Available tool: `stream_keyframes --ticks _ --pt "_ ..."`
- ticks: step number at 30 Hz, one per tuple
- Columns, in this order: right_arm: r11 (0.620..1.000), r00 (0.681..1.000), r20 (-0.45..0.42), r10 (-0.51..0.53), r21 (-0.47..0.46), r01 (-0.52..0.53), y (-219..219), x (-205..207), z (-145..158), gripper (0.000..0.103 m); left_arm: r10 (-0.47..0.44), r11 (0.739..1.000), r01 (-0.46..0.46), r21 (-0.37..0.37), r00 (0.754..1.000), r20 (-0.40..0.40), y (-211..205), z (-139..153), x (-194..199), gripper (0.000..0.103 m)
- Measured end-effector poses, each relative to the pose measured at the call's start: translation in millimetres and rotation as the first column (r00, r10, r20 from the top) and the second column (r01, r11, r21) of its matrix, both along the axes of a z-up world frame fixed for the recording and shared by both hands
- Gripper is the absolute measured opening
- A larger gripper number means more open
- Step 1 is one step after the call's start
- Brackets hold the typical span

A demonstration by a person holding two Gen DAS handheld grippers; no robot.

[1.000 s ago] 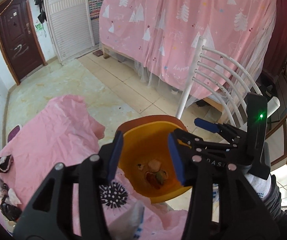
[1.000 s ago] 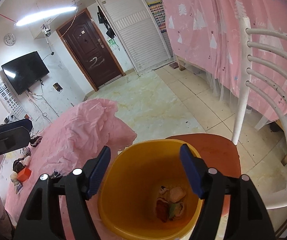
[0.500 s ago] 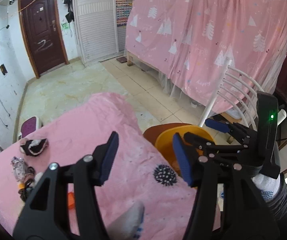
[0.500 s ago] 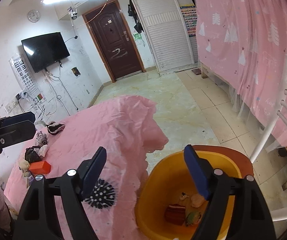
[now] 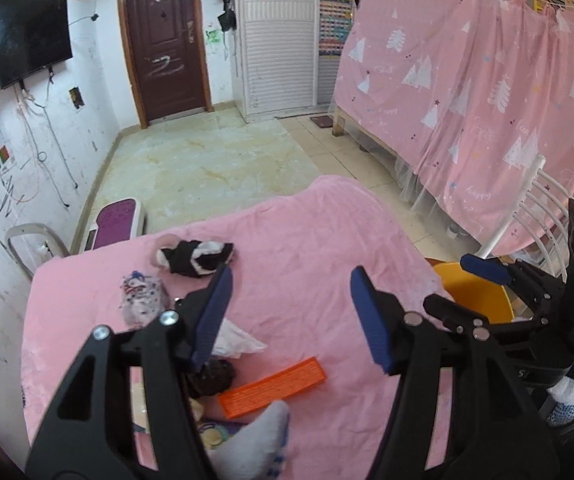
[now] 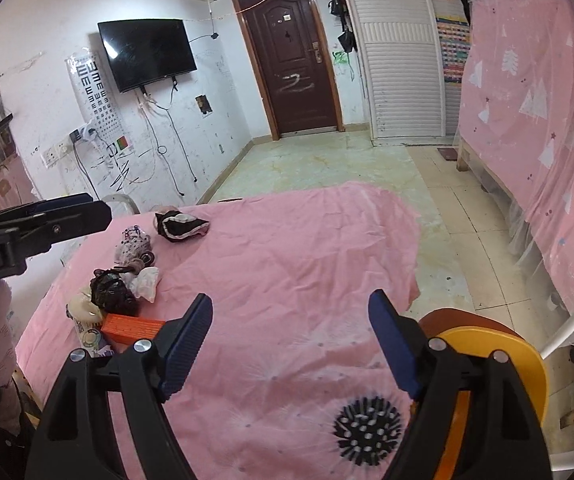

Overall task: Collect trash
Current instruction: 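Move both open tools back over the remaining items on the bed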

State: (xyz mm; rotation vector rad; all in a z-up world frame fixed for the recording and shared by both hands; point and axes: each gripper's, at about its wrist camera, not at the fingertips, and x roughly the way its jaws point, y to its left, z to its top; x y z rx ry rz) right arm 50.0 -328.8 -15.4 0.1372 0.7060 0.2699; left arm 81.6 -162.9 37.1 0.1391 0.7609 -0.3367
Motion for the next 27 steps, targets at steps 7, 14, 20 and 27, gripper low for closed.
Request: stream_keyframes --ticks 7,14,20,27 --pt "0.996 0.996 -0.020 0.082 -0.035 -0.083 51 17 -4 0.071 0.086 0.996 -0.086 0.017 0.996 -0.008 53 -5 20 0.059" --pt "0.989 0.990 -0.040 0.136 -0.045 -0.138 88 33 -10 0.071 0.151 0.988 -0.150 0.043 0.988 -0.034 91 -13 45 0.059" --pt "0.982 0.981 -0.060 0.184 -0.035 -0.186 112 31 -13 0.072 0.193 0.980 -0.190 0.053 0.978 -0.078 115 -30 70 0.065" --pt "0.976 0.974 -0.087 0.211 -0.045 -0.215 136 22 -20 0.083 0.211 0.977 -0.205 0.052 0.963 -0.166 131 -62 100 0.071"
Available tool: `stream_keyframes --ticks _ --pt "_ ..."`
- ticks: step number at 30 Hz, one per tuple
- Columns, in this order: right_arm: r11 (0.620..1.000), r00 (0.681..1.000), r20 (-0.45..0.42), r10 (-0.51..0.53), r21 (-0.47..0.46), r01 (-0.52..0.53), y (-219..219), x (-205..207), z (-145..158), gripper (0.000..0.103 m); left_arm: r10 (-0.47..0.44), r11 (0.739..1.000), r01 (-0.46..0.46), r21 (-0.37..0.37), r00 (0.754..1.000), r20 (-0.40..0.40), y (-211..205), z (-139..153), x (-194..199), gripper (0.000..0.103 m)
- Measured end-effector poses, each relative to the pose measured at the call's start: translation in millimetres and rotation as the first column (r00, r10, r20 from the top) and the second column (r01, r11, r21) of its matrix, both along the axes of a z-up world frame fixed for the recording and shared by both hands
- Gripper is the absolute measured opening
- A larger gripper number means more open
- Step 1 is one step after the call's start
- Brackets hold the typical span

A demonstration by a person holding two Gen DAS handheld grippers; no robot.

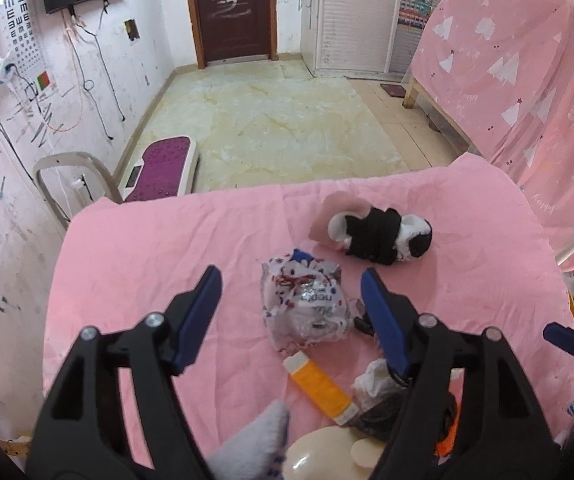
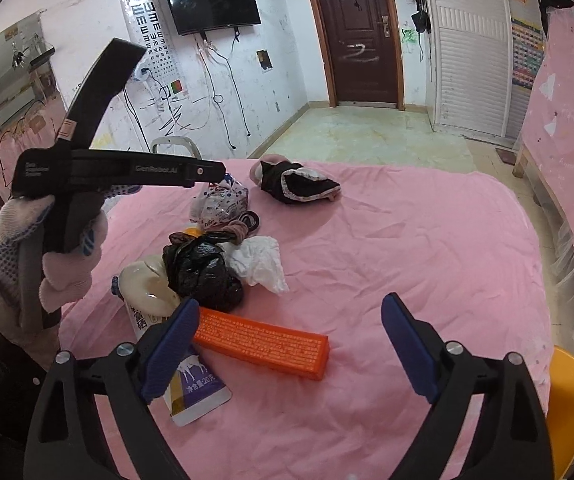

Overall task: Collect trash
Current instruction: 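Move both open tools back over the remaining items on the bed, then grasp the white printed plastic bag with the left tool while the right tool grasps the orange box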

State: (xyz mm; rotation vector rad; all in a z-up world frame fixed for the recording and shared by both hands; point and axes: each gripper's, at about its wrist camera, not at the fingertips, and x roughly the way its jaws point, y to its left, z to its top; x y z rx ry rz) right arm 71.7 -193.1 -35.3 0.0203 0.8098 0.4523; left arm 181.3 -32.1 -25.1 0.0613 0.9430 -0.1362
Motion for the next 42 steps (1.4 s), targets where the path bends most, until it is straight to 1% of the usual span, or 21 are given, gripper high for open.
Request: stream_keyframes --ticks 4,12,16,20,22,25,26,28,29,31,35,42 --pt "1.000 1.000 -0.020 -0.010 -0.025 0.009 9 -1 -7 0.083 -0.005 1.000 0.005 -0.010 1.000 -0.019 1 -12 6 0.082" --pt "0.997 0.999 -0.051 -0.003 -0.079 -0.001 30 -1 -19 0.084 0.004 1.000 -0.005 -0.009 0.999 -0.044 6 -27 10 0.083" --pt "0.995 0.997 -0.077 -0.003 -0.100 -0.004 38 3 -27 0.085 -0.012 1.000 0.011 -0.025 0.998 -0.059 10 -34 9 0.083" --pt "0.992 0.996 -0.086 0.003 -0.122 -0.014 46 5 -31 0.090 -0.030 0.999 0.026 -0.041 0.996 -0.085 10 -40 11 0.083" --pt "0.991 0.996 -0.091 0.009 -0.133 -0.021 49 6 -33 0.091 -0.037 0.998 0.032 -0.054 0.995 -0.098 10 -42 12 0.083" --pt "0.989 0.996 -0.089 0.015 -0.146 -0.028 52 7 -35 0.091 -0.046 0.998 0.040 -0.057 0.993 -0.111 10 -45 12 0.062" --pt "0.989 0.996 -0.090 0.017 -0.145 -0.030 52 7 -35 0.091 -0.044 0.998 0.039 -0.044 0.993 -0.106 7 -45 11 0.057" --pt "0.990 0.996 -0.093 0.016 -0.137 -0.028 50 9 -36 0.090 -0.046 0.999 0.043 -0.029 0.994 -0.101 4 -45 9 0.051" --pt "0.991 0.995 -0.097 0.013 -0.133 -0.026 49 10 -37 0.088 -0.050 0.998 0.047 -0.034 0.994 -0.099 4 -44 8 0.048" --pt "0.992 0.994 -0.105 0.013 -0.123 -0.026 46 10 -38 0.083 -0.055 0.998 0.052 -0.033 0.994 -0.094 3 -45 8 0.046" --pt "0.995 0.995 -0.099 0.011 -0.096 -0.021 41 9 -38 0.083 -0.051 0.998 0.047 -0.047 0.995 -0.080 6 -43 7 0.046" --pt "0.998 0.997 -0.080 -0.010 -0.055 0.006 24 2 -30 0.083 -0.030 0.998 0.030 -0.050 0.999 -0.011 7 -26 0 0.046"
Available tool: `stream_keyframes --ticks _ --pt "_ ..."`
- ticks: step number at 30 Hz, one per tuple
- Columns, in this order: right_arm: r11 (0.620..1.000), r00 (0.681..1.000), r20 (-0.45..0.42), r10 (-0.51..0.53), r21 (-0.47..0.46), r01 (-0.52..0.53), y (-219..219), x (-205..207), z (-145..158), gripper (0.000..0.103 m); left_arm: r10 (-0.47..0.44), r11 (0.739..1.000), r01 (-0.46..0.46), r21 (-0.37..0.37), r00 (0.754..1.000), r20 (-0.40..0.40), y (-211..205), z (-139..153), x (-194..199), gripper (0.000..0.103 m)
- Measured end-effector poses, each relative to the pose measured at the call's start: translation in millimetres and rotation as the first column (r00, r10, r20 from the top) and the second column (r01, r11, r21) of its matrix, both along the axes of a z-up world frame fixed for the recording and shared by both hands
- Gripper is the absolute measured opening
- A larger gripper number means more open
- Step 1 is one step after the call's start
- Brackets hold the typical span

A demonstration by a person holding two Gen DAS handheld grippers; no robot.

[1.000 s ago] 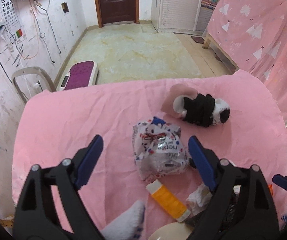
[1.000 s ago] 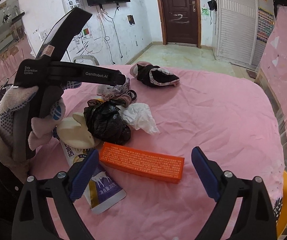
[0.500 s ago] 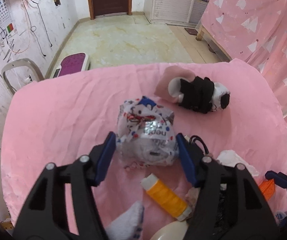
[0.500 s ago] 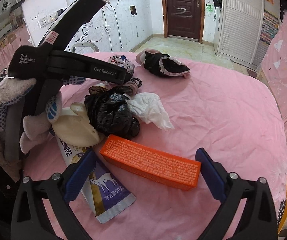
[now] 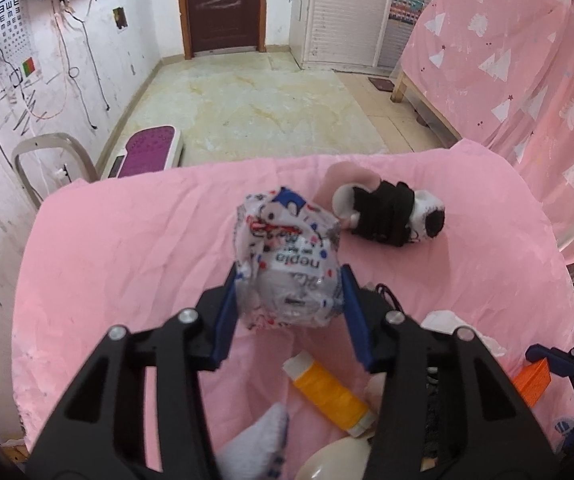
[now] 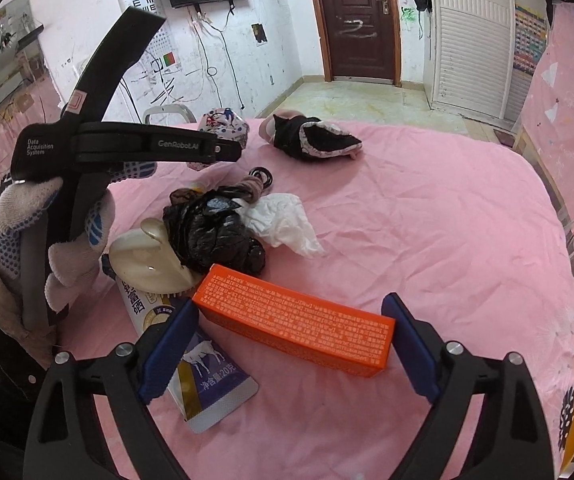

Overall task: Collect trash
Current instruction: 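Grasp the white printed plastic bag with the left tool while the right tool grasps the orange box, then carry the plastic bag and orange box in both tools to the yellow bin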

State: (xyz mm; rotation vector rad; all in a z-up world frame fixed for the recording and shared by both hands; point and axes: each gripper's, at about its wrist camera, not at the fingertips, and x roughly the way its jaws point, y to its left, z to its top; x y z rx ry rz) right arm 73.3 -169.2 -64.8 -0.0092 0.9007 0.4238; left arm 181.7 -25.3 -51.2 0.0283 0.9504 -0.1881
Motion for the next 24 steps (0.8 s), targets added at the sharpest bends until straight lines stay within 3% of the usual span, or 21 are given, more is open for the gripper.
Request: stream_keyframes --ticks 11,24 --pt "0.991 0.991 0.065 -0.115 0.076 0.110 -62 -16 23 0.083 -0.032 0.999 0.033 -0.011 0.997 0.067 -17 37 -18 0.046" --pt "0.954 0.952 0.119 -0.280 0.148 0.262 -160 -51 42 0.083 -0.161 0.987 0.157 0.041 0.976 0.147 -91 74 -54 0.046"
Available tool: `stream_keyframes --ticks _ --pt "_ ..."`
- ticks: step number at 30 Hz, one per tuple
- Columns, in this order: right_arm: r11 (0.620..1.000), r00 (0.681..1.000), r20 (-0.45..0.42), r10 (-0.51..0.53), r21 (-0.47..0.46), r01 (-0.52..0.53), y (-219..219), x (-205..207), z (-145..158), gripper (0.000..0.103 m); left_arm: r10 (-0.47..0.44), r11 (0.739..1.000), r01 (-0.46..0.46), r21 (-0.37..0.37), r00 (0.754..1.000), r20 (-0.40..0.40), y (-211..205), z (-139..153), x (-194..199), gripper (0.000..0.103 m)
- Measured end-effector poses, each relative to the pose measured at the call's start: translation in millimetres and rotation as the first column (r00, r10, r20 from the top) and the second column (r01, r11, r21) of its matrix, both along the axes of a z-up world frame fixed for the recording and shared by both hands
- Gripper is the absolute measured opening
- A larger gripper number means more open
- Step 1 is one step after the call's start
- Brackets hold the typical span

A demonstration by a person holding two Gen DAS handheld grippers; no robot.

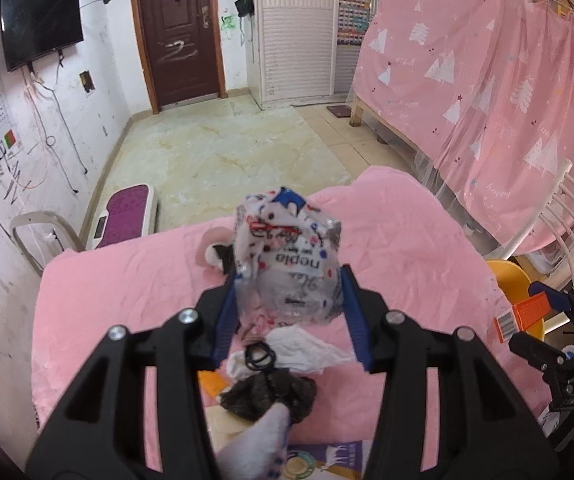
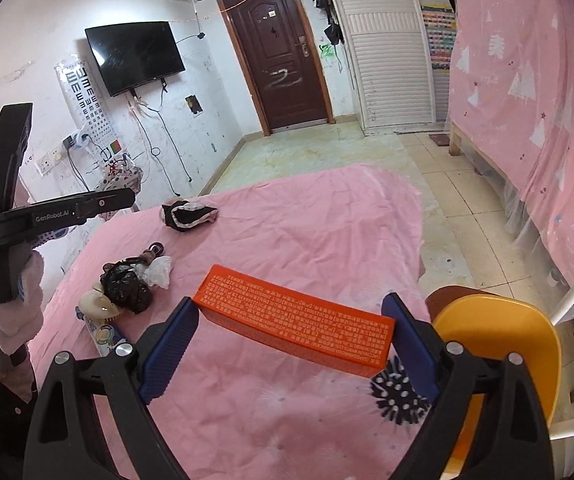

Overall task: Collect trash
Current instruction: 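Carry the plastic bag and orange box in both tools to the yellow bin, then open the right tool to drop the orange box while the left tool releases the bag into the bin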

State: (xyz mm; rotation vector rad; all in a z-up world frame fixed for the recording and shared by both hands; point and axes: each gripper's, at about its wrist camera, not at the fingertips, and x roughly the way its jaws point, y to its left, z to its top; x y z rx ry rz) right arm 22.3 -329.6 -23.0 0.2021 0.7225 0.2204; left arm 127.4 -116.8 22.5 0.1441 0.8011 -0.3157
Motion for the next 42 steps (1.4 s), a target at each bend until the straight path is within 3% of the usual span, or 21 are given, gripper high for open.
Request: stream_keyframes --ticks 15,21,30,42 --pt "0.987 0.987 0.033 -0.155 0.049 0.153 -96 -31 -6 0.083 -0.152 0.987 0.153 0.050 0.988 -0.018 -108 -8 -27 0.046" --pt "0.975 0.977 0.001 -0.215 0.056 0.215 -136 -38 -24 0.083 -0.236 0.971 0.237 0.026 0.971 -0.039 -157 -12 -37 0.046" --pt "0.968 0.970 -0.039 -0.240 0.066 0.243 -169 -45 -46 0.086 -0.323 0.944 0.327 0.046 0.943 -0.079 -230 -29 -49 0.046" --pt "0.939 0.947 -0.042 -0.318 0.127 0.321 -217 -61 -57 0.092 -0.411 0.904 0.422 0.072 0.903 -0.128 -294 -47 -63 0.046"
